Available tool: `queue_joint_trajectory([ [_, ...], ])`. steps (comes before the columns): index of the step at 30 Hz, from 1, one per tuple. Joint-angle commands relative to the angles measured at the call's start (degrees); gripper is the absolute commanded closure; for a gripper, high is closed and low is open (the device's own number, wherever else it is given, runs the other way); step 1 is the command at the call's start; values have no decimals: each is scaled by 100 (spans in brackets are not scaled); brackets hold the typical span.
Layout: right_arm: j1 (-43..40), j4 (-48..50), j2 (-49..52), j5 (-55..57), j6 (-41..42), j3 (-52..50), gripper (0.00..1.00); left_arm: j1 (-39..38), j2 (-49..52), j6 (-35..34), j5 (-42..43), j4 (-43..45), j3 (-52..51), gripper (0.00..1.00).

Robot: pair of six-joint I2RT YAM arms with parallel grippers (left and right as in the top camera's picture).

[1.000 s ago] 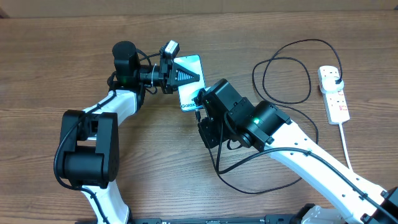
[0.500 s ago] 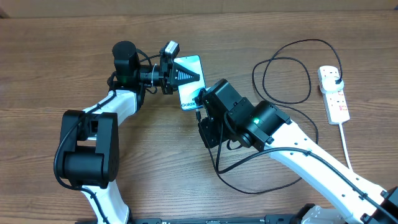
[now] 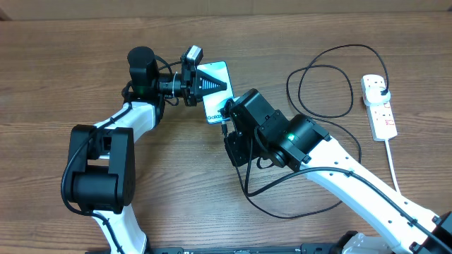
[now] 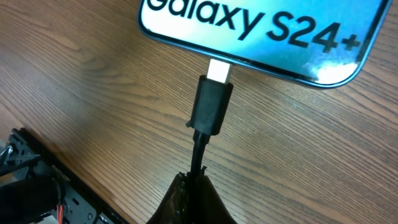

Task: Plug charger to phone and switch on socket
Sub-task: 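Push the USB-C plug up into the phone's port with the right gripper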

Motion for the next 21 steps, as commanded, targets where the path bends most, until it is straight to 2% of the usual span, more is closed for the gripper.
queue_joint_trajectory([
  [1,13,4,28,105,22,-7,96,-26,2,-35,94,39,144,96],
  [11,13,-101,33,-9,24,-7,96,-26,2,-131,87,42,144,96],
  [15,13,-98,33,-9,24,-7,96,-33,2,175,92,44,144,96],
  [21,13,-98,33,-9,24,-7,96,-122,2,232,70,44,144,96],
])
